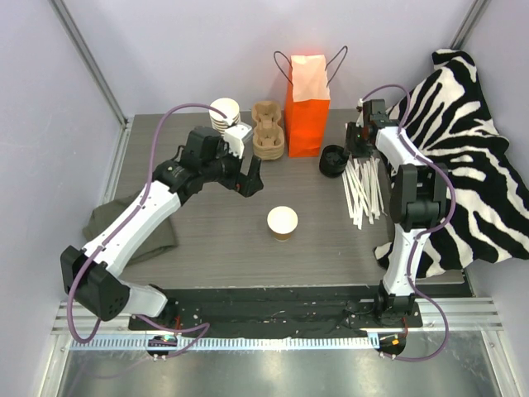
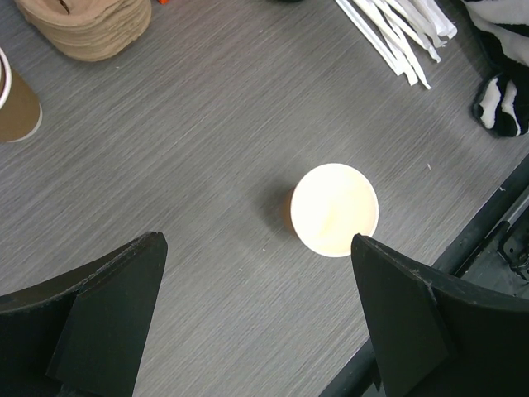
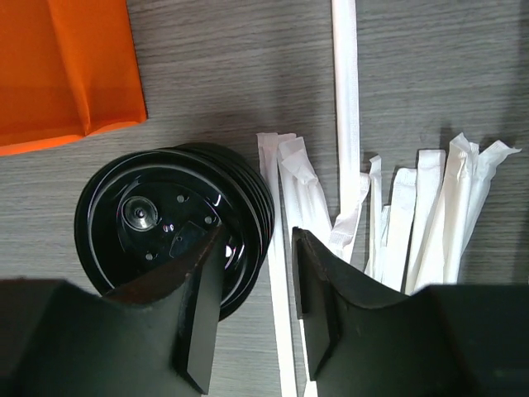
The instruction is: Pack the takeout coffee
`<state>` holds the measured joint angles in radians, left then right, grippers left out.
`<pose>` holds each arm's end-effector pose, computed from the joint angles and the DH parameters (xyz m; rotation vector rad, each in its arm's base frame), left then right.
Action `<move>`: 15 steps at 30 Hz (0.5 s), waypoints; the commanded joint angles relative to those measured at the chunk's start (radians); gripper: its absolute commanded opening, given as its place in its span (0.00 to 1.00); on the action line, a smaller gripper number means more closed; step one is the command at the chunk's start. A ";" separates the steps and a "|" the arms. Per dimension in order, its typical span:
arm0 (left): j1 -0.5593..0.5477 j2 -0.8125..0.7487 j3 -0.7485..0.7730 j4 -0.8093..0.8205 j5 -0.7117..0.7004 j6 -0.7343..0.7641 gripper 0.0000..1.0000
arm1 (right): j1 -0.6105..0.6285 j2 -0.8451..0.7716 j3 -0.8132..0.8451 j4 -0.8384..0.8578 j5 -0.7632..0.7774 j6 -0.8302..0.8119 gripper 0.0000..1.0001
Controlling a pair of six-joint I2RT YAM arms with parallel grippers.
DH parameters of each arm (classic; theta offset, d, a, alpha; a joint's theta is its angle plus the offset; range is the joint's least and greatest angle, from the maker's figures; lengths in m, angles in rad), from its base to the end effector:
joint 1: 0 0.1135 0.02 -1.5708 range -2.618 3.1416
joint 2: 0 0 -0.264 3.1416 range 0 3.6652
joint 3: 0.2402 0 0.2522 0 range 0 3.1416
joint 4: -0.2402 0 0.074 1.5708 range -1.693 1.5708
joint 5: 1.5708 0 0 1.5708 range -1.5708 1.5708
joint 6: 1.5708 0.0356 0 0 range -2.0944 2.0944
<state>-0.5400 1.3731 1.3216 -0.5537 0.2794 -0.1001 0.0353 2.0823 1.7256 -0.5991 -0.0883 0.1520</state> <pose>0.2564 -0.1652 0.3581 0.6444 2.1320 -0.6628 0.4625 0.0195 0.2250 0.1122 2.5289 0.1865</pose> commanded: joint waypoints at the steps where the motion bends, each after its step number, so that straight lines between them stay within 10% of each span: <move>1: 0.006 0.004 0.022 0.014 -0.002 0.005 1.00 | -0.006 0.007 0.057 0.012 -0.014 0.012 0.41; 15: 0.005 0.032 0.037 0.008 -0.008 0.005 1.00 | -0.014 -0.019 0.066 -0.008 -0.051 0.012 0.01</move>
<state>-0.5400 1.3983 1.3216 -0.5537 0.2787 -0.0975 0.0288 2.0972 1.7542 -0.6102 -0.1192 0.1612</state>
